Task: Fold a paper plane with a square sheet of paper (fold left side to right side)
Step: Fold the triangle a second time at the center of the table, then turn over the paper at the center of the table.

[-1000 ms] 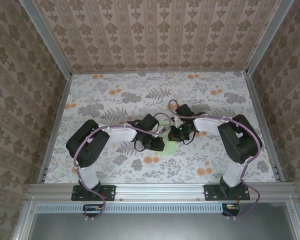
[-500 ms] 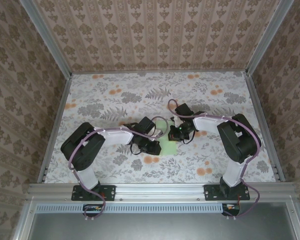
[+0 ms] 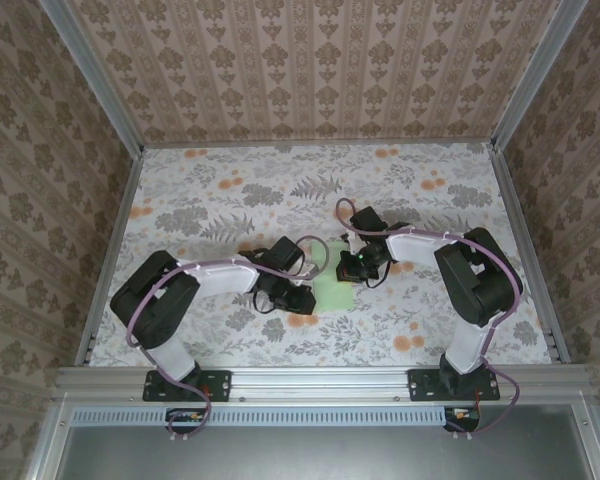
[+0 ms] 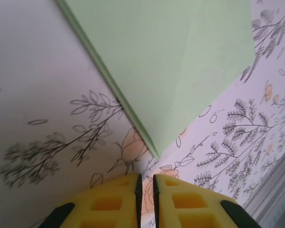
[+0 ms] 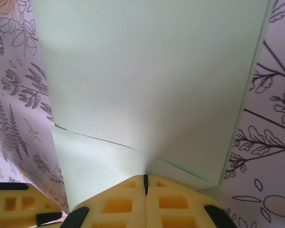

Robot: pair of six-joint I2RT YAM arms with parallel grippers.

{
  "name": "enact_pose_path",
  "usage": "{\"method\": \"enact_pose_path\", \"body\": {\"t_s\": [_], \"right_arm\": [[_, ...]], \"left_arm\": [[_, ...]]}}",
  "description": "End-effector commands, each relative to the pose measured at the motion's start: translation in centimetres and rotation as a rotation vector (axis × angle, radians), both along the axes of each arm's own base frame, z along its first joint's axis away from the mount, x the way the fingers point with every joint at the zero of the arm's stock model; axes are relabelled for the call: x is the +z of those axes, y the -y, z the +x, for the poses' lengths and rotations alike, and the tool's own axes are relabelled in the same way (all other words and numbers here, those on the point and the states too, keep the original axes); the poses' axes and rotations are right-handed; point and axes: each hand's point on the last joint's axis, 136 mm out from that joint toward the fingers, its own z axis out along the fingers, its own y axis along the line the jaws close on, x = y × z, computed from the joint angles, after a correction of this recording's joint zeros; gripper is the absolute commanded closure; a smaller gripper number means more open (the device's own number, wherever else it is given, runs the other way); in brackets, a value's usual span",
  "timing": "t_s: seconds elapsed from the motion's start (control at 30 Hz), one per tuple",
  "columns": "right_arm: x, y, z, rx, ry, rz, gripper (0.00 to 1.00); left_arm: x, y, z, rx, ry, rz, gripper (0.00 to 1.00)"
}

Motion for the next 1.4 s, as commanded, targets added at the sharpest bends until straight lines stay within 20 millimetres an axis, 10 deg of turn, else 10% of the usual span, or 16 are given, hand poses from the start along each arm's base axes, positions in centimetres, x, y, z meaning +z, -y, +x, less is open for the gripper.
{"method": "enact_pose_path", "body": {"t_s": [0.0,0.23,0.6,0.97,1.37], "right_arm": [[1.1,1.2,0.5,-0.041,0.066,-0.026,0.92],[5.1,2.9,2.1,-0.114,0.252,-0.022,0.67],[6.3,4.4,1.1,-0.159,0.308,0.003,0.38],[5.0,3.2,-0.6,-0.131,0.22,0.081,0.26],[4.2,-0.5,-0.6,-0.093,0.151,0.207,0.38]], "left_arm": [[2.6,-0.4,1.5,0.043,0.056,-0.07,0.77],[5.7,0.2,5.7,0.15,0.149,-0.203,0.55],[4.0,3.6,8.2,0.113,0.117,-0.239,0.52],[2.1,3.1,9.0,0.124,0.139,-0.161,0.93],[2.7,1.3,8.7,0.156,0.195,-0.122,0.94]]}}
